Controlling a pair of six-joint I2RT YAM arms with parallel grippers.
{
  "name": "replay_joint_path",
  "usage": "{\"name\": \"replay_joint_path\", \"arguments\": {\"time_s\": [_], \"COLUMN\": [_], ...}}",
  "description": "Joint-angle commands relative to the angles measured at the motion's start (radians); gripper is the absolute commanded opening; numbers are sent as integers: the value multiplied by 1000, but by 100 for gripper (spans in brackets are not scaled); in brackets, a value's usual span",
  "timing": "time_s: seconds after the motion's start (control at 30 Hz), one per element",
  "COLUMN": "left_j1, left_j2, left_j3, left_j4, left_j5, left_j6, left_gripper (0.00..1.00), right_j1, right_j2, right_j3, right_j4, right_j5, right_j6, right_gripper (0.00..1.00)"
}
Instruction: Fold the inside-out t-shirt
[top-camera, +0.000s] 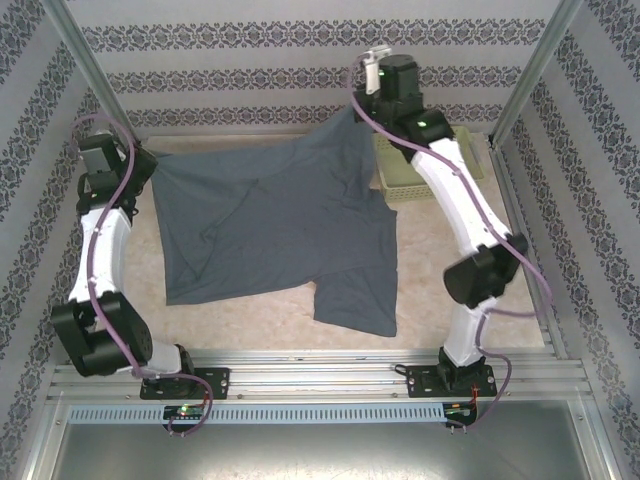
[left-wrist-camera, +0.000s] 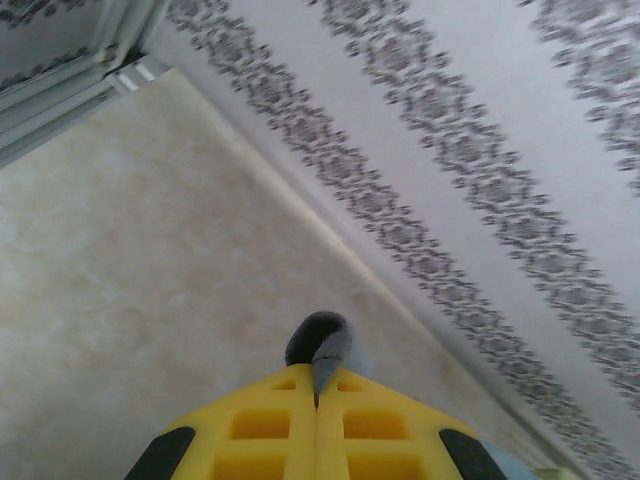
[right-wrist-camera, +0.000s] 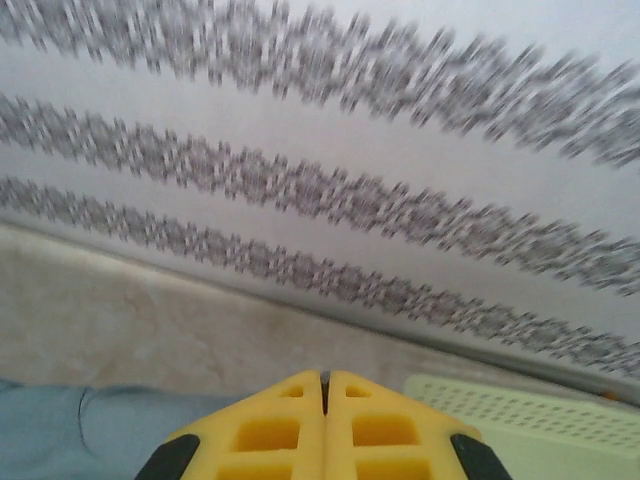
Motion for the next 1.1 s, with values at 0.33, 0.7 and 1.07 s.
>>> {"name": "replay_joint_path", "arguments": {"time_s": [0.33,0.7,1.07], "left_j1": [-152,-249,-350], "left_j2": [-102,80,-192], "left_j3": [-354,-255,-435], "left_j4": [-174,-209,-306], "left_j5": [235,77,-180], "left_j6": [25,117,140], "left_gripper": [4,30,58], "right_j1": [-15,-102,-151], "right_j2": [-686,-765,-698], "right_j3": [-840,-958,-924], "right_j4": [91,54,61], "right_j5": [35,9,-25], "right_j6": [123,170,193], "right_gripper": [0,0,0]}}
